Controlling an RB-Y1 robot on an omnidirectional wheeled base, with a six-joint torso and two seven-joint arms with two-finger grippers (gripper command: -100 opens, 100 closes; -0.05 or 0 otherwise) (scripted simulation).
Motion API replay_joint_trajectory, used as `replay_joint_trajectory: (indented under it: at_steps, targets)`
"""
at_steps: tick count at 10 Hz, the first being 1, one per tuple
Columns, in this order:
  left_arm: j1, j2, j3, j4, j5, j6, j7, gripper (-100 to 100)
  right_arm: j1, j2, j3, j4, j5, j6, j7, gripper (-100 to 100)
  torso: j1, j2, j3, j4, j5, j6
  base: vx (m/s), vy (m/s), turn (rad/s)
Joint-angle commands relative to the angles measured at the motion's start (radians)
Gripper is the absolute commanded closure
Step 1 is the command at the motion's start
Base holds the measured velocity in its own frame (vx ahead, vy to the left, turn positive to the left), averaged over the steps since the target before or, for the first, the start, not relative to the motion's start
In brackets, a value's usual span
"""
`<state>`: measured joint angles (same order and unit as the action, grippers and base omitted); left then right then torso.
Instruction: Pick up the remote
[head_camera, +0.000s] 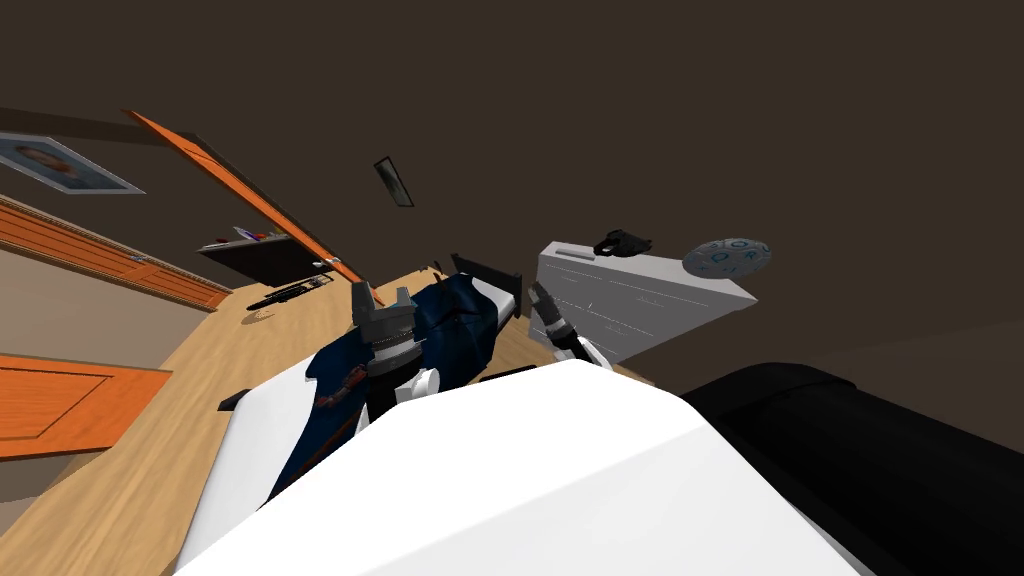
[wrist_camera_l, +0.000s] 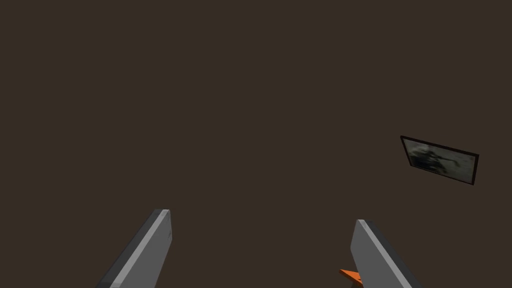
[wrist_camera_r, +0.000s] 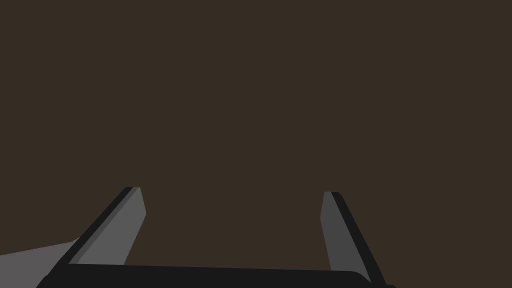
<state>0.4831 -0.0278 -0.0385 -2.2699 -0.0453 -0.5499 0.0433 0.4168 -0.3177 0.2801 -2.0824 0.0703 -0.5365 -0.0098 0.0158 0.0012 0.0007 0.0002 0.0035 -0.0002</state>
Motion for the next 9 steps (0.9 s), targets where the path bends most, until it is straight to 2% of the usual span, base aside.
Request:
replay_joint_trajectory:
  at_steps: [1,2,3,4,5,6,7,8,9]
  targets:
    - [0.000,0.000,0.000,0.000,0.000,0.000,0.000,0,-0.004,-0.031,0.031,0.013,-0.003,-0.014,-0.005,-100,0.000,0.000,0.000,0.000,0.000,0.000,-0.011,0.181,-0.005]
    - [0.000,0.000,0.000,0.000,0.000,0.000,0.000,0,-0.018,-0.071,0.071,0.046,-0.009,-0.039,-0.015,-100,-0.003,0.000,0.000,0.000,0.000,0.000,-0.058,0.174,0.018]
    - [0.000,0.000,0.000,0.000,0.000,0.000,0.000,0,-0.018,-0.081,0.078,0.046,-0.009,-0.039,-0.015,-100,-0.004,0.002,0.001,0.000,-0.001,0.000,-0.033,0.147,0.006]
    - [0.000,0.000,0.000,0.000,0.000,0.000,0.000,0,-0.033,-0.121,0.116,0.082,-0.014,-0.065,-0.024,-100,-0.006,0.001,0.001,0.000,-0.001,0.000,-0.026,0.193,0.031]
    - [0.000,0.000,0.000,0.000,0.000,0.000,0.000,0,-0.033,-0.135,0.126,0.082,-0.014,-0.065,-0.024,-100,-0.003,0.001,0.001,0.000,-0.001,0.000,-0.036,0.166,-0.002]
    - [0.000,0.000,0.000,0.000,0.000,0.000,0.000,0,-0.049,-0.175,0.165,0.120,-0.018,-0.094,-0.033,-100,-0.005,0.001,0.001,0.000,-0.001,0.000,-0.049,0.207,0.035]
    - [0.000,0.000,0.000,0.000,0.000,0.000,0.000,0,-0.049,-0.193,0.174,0.120,-0.018,-0.094,-0.033,-100,-0.002,0.002,0.001,0.000,0.000,0.000,-0.022,0.187,0.005]
    - [0.000,0.000,0.000,0.000,0.000,0.000,0.000,0,-0.065,-0.232,0.212,0.158,-0.023,-0.124,-0.043,-100,-0.004,0.001,0.001,0.000,0.000,0.000,-0.016,0.211,0.036]
    - [0.000,0.000,0.000,0.000,0.000,0.000,0.000,0,-0.065,-0.255,0.223,0.161,-0.023,-0.124,-0.043,-100,-0.002,0.000,0.000,0.000,0.000,0.000,-0.023,0.169,0.011]
